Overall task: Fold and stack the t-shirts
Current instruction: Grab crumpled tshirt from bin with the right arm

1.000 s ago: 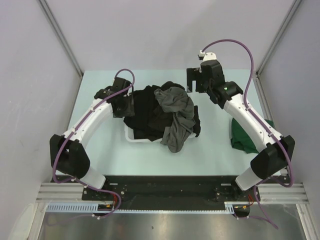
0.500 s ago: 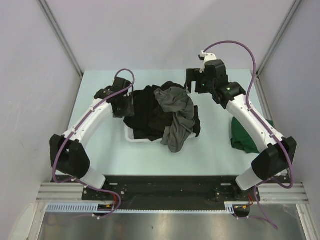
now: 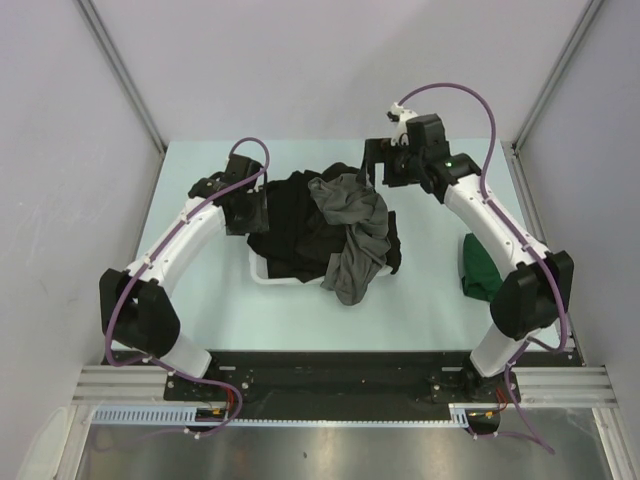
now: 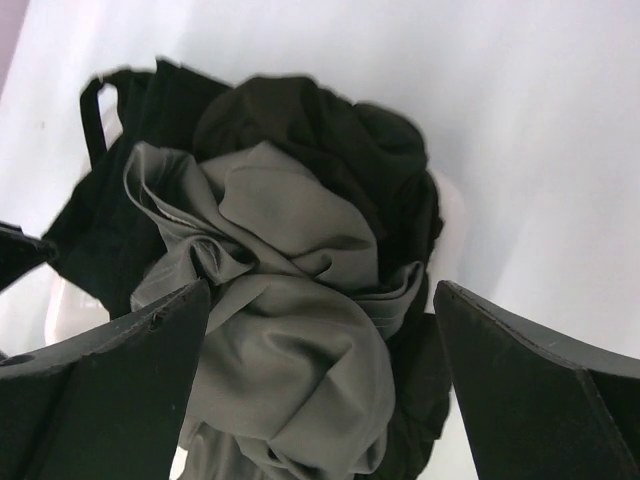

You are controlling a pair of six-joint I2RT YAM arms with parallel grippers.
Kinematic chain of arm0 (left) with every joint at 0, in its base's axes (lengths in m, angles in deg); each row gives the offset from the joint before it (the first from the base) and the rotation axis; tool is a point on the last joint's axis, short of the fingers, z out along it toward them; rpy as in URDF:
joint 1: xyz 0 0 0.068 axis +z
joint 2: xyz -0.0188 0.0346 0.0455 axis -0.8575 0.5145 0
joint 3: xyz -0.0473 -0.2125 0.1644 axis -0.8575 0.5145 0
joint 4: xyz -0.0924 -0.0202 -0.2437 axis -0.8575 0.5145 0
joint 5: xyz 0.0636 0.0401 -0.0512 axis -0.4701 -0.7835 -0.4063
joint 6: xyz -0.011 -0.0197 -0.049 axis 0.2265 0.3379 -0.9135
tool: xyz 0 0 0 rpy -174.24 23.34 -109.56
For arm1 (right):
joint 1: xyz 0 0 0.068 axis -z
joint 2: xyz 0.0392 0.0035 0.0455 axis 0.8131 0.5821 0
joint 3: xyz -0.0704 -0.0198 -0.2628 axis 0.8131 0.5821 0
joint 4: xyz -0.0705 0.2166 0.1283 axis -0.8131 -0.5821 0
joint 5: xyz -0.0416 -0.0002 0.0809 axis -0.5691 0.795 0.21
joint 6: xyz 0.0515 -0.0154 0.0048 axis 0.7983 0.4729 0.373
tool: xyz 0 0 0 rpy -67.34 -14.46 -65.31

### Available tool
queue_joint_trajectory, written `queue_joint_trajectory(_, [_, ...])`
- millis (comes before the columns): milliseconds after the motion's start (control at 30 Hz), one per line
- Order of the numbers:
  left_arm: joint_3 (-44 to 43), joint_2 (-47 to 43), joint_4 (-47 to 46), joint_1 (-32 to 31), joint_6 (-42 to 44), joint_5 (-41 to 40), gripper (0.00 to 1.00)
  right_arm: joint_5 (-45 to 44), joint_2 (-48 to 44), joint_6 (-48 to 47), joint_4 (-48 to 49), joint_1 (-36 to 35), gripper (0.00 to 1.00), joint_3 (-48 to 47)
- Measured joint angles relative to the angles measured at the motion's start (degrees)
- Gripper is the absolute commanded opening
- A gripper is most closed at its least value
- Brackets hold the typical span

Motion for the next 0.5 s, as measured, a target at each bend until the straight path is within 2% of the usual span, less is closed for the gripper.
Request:
queue_joint_trajectory(200, [-0.5,0.0,0.2,0.0,0.0,-0.1,0.56,3.2,3.2,0.4,-0.3,-1.3,0.99,2.2])
queue_joint_trajectory(300, [-0.7,0.0,0.2,0.0,0.0,-0.4,0.56,4.3,3.5,0.4,-0.3,-1.9,0.72,3.4])
queue_joint_trajectory(333, [-0.7,0.0,0.2,0.0,0.0,-0.4,0.56,4.7,3.5,0.3,-0.3,-2.0,0.46,3.7])
queue_joint_trajectory(367, [-0.7,0.0,0.2,0.0,0.0,-0.4,0.56,5.2,3.5,0.3,-0.3,-2.0,0.31,3.8])
queue_joint_trajectory(400, [-0.7,0.0,0.2,0.0,0.0,-0.4,0.56,5.6,3.6,0.2,-0.3,-2.1,0.0,3.9])
queue_joint_trajectory(500, [-0.7,0.0,0.2,0.0,0.0,-0.4,0.56,6.2,4.1,0.9,-0.3,-2.3,0.0,3.9])
